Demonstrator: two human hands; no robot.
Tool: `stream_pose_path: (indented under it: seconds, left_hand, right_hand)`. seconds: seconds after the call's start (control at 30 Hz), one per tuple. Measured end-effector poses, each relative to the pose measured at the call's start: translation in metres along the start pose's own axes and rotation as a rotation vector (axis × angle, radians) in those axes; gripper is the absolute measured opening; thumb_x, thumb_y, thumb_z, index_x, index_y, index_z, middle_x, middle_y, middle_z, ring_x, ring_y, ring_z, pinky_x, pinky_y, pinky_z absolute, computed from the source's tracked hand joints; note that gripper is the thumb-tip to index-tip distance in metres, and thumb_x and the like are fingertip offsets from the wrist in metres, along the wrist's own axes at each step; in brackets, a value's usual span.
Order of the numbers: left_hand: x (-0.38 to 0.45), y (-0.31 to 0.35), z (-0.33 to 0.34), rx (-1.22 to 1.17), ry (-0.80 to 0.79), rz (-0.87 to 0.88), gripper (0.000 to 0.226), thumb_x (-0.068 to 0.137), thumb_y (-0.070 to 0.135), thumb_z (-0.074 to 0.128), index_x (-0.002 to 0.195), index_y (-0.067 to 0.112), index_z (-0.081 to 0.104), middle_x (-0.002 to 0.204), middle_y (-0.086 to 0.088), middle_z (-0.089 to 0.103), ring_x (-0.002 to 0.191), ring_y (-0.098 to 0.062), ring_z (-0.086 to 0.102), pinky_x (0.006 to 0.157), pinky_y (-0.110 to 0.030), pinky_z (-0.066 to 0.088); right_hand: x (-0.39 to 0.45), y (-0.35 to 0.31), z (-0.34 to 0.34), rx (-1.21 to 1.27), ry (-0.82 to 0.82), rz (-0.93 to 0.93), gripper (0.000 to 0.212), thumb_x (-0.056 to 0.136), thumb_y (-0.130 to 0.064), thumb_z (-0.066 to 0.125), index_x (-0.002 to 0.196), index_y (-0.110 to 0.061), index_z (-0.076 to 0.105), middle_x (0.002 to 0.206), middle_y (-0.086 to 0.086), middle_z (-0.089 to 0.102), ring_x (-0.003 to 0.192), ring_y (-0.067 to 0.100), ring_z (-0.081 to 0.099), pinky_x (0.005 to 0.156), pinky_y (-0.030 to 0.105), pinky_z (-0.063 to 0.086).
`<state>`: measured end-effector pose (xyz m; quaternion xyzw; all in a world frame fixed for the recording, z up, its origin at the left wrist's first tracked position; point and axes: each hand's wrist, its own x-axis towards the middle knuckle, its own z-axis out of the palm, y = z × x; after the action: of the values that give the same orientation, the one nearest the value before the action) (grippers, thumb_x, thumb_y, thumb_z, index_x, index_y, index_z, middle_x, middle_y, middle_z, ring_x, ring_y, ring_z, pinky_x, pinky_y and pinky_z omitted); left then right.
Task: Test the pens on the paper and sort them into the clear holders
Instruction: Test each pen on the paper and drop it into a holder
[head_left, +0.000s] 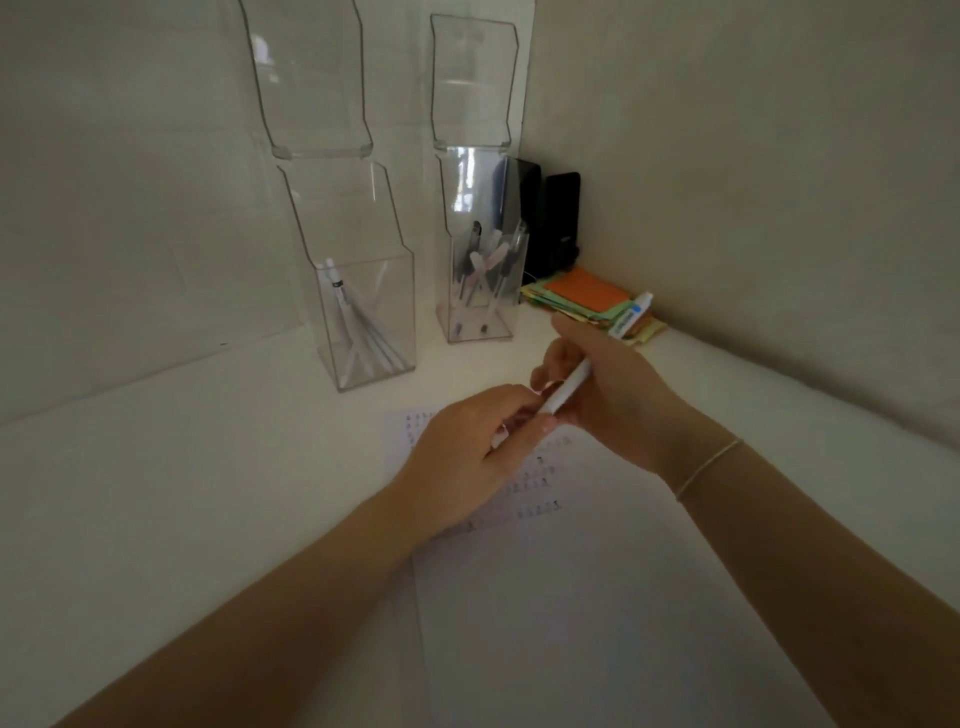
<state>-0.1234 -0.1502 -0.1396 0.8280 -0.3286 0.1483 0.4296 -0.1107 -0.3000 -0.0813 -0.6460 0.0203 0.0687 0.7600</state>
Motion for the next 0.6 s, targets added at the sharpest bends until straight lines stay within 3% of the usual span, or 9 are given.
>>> stream_pose_path:
  seconds: [0.07, 0.13, 0.27, 0.33, 0.47, 0.6]
  left_hand:
    - [0.000, -0.002, 0.001, 0.042, -0.021, -0.001, 0.035, 0.094, 0.043, 0.042, 0.095, 0.016, 0.064, 0.081, 0.005, 0.061, 0.073, -0.006, 0.055, 0.066, -0.020, 0.043]
    - [-0.001, -0.008, 0.001, 0.061, -0.014, -0.049, 0.034, 0.095, 0.038, 0.038, 0.096, 0.015, 0.063, 0.085, 0.003, 0.061, 0.076, -0.008, 0.054, 0.070, -0.024, 0.042]
    - [-0.002, -0.022, 0.005, 0.220, -0.056, -0.104, 0.022, 0.096, 0.025, 0.044, 0.105, 0.017, 0.062, 0.100, 0.001, 0.061, 0.091, -0.015, 0.054, 0.086, -0.040, 0.043]
    - [-0.004, -0.027, 0.007, 0.265, -0.104, -0.102, 0.019, 0.094, 0.024, 0.047, 0.105, 0.019, 0.062, 0.101, 0.001, 0.059, 0.093, -0.015, 0.052, 0.087, -0.043, 0.043]
    - [-0.006, -0.028, 0.009, 0.329, -0.161, -0.088, 0.028, 0.089, 0.039, 0.044, 0.102, 0.020, 0.062, 0.100, 0.001, 0.056, 0.092, -0.016, 0.050, 0.085, -0.042, 0.044]
    - [-0.007, -0.028, 0.010, 0.396, -0.174, -0.074, 0.041, 0.086, 0.051, 0.036, 0.102, 0.022, 0.059, 0.100, 0.002, 0.054, 0.091, -0.016, 0.048, 0.083, -0.038, 0.043]
  right_hand:
    - [-0.009, 0.004, -0.005, -0.176, 0.063, -0.018, 0.049, 0.097, -0.040, 0.042, 0.061, -0.008, 0.053, 0.063, 0.012, 0.059, 0.050, 0.019, 0.053, 0.050, 0.027, 0.044]
    - [-0.017, 0.007, -0.013, -0.113, 0.124, -0.042, 0.047, 0.098, -0.040, 0.041, 0.070, -0.005, 0.057, 0.070, 0.018, 0.065, 0.054, 0.023, 0.061, 0.052, 0.031, 0.054]
    - [-0.027, 0.019, -0.026, -0.060, 0.089, -0.033, 0.013, 0.093, -0.012, 0.055, 0.099, -0.001, 0.058, 0.099, 0.023, 0.068, 0.090, 0.033, 0.069, 0.082, 0.043, 0.057]
    - [-0.029, 0.031, -0.029, -0.137, 0.083, -0.044, 0.010, 0.083, -0.002, 0.064, 0.092, -0.001, 0.058, 0.091, 0.020, 0.068, 0.080, 0.029, 0.067, 0.074, 0.035, 0.057]
    - [-0.031, 0.052, -0.030, -0.135, 0.182, -0.079, 0.028, 0.086, -0.010, 0.064, 0.062, -0.005, 0.051, 0.061, 0.010, 0.059, 0.048, 0.019, 0.053, 0.047, 0.026, 0.044]
    - [-0.032, 0.062, -0.028, -0.384, 0.225, -0.168, 0.027, 0.086, -0.009, 0.063, 0.064, 0.003, 0.054, 0.049, 0.008, 0.060, 0.039, 0.016, 0.053, 0.041, 0.023, 0.044]
